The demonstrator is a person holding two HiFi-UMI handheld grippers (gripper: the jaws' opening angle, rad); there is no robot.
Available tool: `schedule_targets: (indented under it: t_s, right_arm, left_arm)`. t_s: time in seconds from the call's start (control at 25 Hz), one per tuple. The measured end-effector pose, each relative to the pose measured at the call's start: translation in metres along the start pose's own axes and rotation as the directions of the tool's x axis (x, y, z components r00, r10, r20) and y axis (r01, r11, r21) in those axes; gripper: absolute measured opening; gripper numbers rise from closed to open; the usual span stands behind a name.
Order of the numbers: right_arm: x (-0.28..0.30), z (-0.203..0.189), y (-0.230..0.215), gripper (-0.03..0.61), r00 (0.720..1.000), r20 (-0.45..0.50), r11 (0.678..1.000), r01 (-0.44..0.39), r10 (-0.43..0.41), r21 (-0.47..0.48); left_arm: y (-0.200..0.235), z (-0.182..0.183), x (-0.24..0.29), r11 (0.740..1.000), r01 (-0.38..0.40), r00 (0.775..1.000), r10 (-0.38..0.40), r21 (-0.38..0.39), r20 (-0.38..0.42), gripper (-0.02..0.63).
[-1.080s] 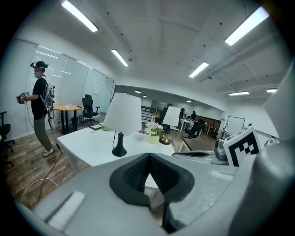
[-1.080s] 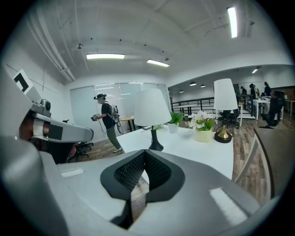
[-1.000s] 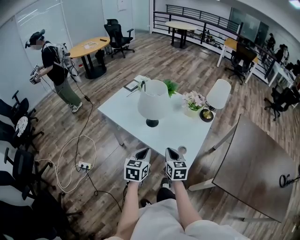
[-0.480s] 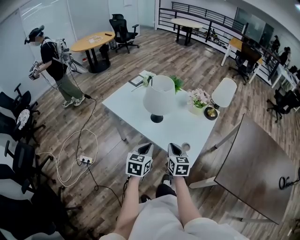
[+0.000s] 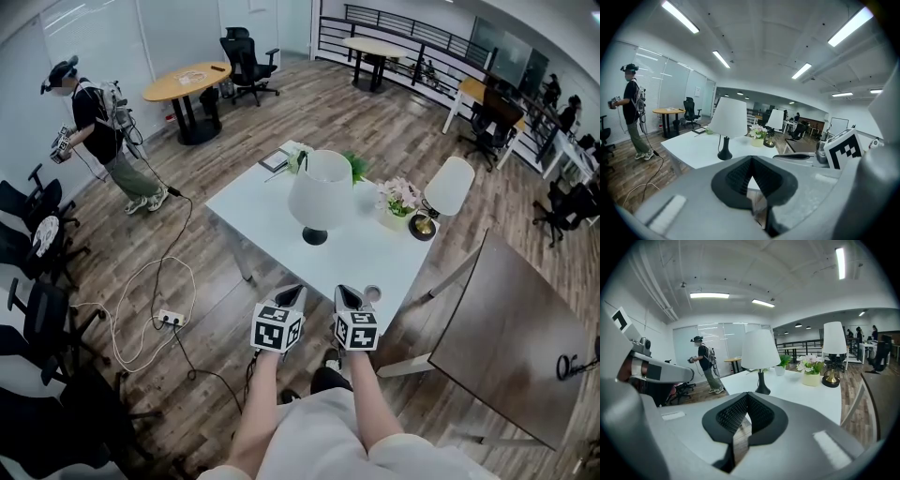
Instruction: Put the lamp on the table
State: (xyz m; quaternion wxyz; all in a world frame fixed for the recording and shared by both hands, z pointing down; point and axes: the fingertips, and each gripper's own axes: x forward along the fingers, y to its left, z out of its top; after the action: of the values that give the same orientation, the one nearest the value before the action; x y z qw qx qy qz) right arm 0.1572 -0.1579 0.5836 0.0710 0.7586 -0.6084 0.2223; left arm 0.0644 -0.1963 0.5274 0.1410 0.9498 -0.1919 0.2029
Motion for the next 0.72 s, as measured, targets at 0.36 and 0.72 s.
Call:
schedule_targets:
  t_s: [0.36, 0.72]
  right_arm:
    - [0.0, 0.0, -0.002, 0.025, 1.0, -0.008, 1.0, 0.001, -0.001, -0.017]
    - [-0.004, -0.002, -0.009, 0.025, 1.0, -0.021, 0.999, 0.021, -0.022, -0.024]
  left_arm:
    - [-0.005, 0.001, 0.001, 0.998, 0.047, 0.999, -0.047, -0.043, 0.0, 0.0]
    - [-0.011, 0.003, 0.002, 0.998, 0.049, 0.999, -0.049, -0.038, 0.001, 0.0]
